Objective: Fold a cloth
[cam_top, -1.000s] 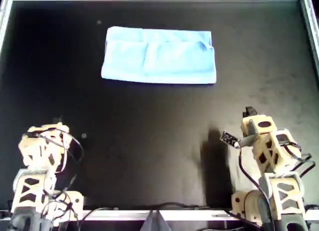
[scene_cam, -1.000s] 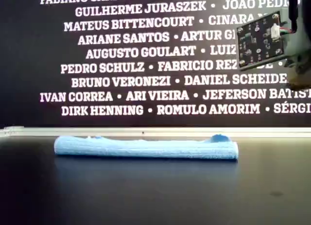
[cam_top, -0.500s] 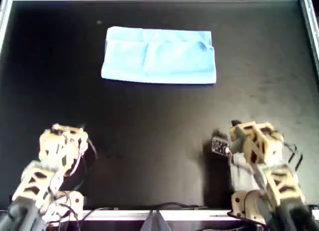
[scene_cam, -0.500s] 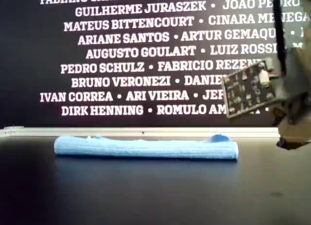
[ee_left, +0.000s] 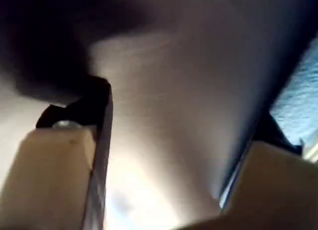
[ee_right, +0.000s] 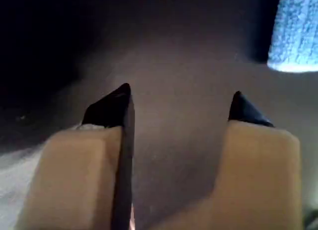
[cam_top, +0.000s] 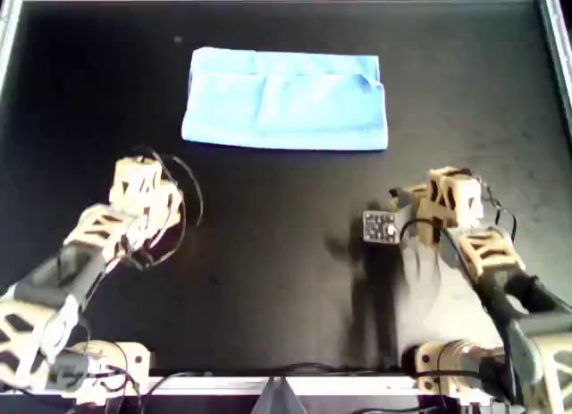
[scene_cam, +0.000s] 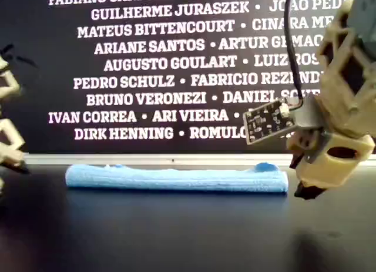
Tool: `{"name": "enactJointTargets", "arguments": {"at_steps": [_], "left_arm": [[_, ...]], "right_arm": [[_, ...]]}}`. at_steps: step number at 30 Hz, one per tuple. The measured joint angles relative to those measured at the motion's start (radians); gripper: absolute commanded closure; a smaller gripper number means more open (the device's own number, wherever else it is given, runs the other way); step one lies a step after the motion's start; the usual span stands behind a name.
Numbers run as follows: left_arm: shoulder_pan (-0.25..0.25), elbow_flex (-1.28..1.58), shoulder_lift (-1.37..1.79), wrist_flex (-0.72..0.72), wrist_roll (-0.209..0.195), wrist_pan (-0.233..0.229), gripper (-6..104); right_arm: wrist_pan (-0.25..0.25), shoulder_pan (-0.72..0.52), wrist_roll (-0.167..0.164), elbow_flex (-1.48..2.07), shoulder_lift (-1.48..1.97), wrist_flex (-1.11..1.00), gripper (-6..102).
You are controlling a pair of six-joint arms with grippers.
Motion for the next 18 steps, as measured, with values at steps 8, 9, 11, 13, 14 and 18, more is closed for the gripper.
{"name": "enactJointTargets", "arguments": {"at_steps": [8, 9, 11, 13, 14, 18], "left_arm": [[0.0, -0.176, -0.201, -0.104, 0.0, 0.002, -3], [0.0, -0.198, -0.23, -0.124, 0.0, 0.003, -3], [0.0, -0.239, -0.282, -0.152, 0.0, 0.006, -3], [0.0, -0.27, -0.308, -0.161, 0.0, 0.008, -3], [0.0, -0.282, -0.319, -0.164, 0.0, 0.008, -3], [0.0, -0.295, -0.328, -0.172, 0.0, 0.009, -3]], "right_arm": [[0.005, 0.026, 0.0, -0.235, -0.276, 0.0, 17], [0.003, 0.023, 0.002, -0.265, -0.302, 0.0, 18], [0.005, 0.018, 0.0, -0.33, -0.342, 0.0, 18], [0.005, 0.02, 0.0, -0.37, -0.364, 0.0, 18], [0.005, 0.023, 0.0, -0.393, -0.379, 0.0, 18], [0.023, 0.046, 0.0, -0.437, -0.42, 0.0, 18]]}}
